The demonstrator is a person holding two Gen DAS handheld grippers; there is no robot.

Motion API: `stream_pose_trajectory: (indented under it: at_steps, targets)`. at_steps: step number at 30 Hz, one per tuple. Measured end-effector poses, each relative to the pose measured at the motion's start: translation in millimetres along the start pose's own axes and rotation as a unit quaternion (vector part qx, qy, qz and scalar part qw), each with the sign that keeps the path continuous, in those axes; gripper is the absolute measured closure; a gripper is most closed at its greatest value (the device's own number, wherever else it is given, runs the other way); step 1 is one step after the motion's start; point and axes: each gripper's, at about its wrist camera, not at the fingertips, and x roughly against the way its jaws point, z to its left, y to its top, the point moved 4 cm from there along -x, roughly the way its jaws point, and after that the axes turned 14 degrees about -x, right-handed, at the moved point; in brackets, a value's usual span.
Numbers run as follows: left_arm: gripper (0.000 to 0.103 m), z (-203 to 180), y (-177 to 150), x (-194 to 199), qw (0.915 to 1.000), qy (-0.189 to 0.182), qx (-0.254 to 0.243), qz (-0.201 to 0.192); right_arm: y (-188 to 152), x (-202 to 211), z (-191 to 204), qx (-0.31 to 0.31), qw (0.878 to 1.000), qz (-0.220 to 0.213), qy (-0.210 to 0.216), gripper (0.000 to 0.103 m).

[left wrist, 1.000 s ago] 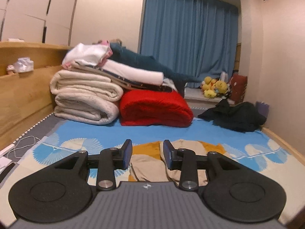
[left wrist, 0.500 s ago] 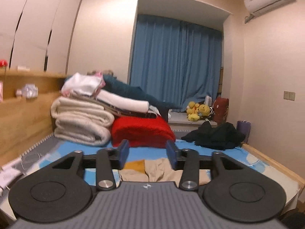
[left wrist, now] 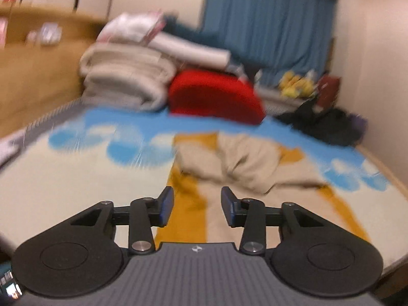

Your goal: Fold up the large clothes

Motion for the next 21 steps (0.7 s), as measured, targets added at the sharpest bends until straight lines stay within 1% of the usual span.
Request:
stream_pose_trajectory:
  at_steps: [2,3,4,5,6,7,9,12,15,17,19,20,21]
  targets:
    - [0.059,5.6,-25.1,-28.0,0.9994,0.018,-0.005,0.030,-37.1,-30.9,-10.9,-0.002,0.999,0.045,-0.028,0.047]
    - [0.059,8.3,-38.4,-40.5,0.9979,0.031,-0.011,0.055,-53.7,-46.0,-19.6,-0.006,0.997,0.069,-0.033,0.047]
    - [0.059,15.5,-48.5,-55.6,0.9956,0.041,-0.005,0.085,-66.8,-60.4,-21.2,-0.010,0.994,0.098,-0.044,0.047]
    - [0.059,21.6,-56.2,-65.1,0.9936,0.040,0.015,0.104,-73.1,-71.9,-24.2,-0.023,0.991,0.121,-0.049,0.048]
    - [0.059,29.5,-63.5,-71.8,0.9919,0.035,0.038,0.116,-76.7,-81.2,-24.8,-0.037,0.990,0.131,-0.036,0.048]
    - [0.059,37.2,-69.8,-78.8,0.9897,0.037,0.054,0.127,-80.9,-88.0,-24.3,-0.045,0.989,0.136,-0.027,0.050]
    - [0.059,50.6,-77.8,-94.8,0.9848,0.043,0.071,0.153,-91.1,-101.2,-29.6,-0.045,0.987,0.152,-0.038,0.050]
    - [0.059,58.7,-93.3,-110.2,0.9752,0.040,0.093,0.197,-114.5,-120.8,-41.5,-0.055,0.976,0.196,-0.073,0.050]
    - [0.058,59.2,-109.7,-124.6,0.9668,0.024,0.106,0.231,-135.7,-129.4,-49.6,-0.056,0.967,0.229,-0.101,0.050]
    - [0.058,56.5,-117.3,-133.7,0.9631,0.024,0.099,0.249,-146.2,-133.5,-57.7,-0.059,0.958,0.250,-0.128,0.050]
    - [0.059,54.5,-122.7,-135.9,0.9610,0.027,0.089,0.260,-155.2,-131.5,-67.1,-0.068,0.949,0.270,-0.145,0.050]
    - [0.061,54.5,-123.5,-136.3,0.9615,0.028,0.085,0.260,-160.6,-133.2,-69.2,-0.067,0.944,0.285,-0.154,0.050]
    - [0.069,54.0,-123.8,-135.7,0.9622,0.029,0.078,0.259,-165.2,-134.6,-69.7,-0.062,0.941,0.293,-0.158,0.050]
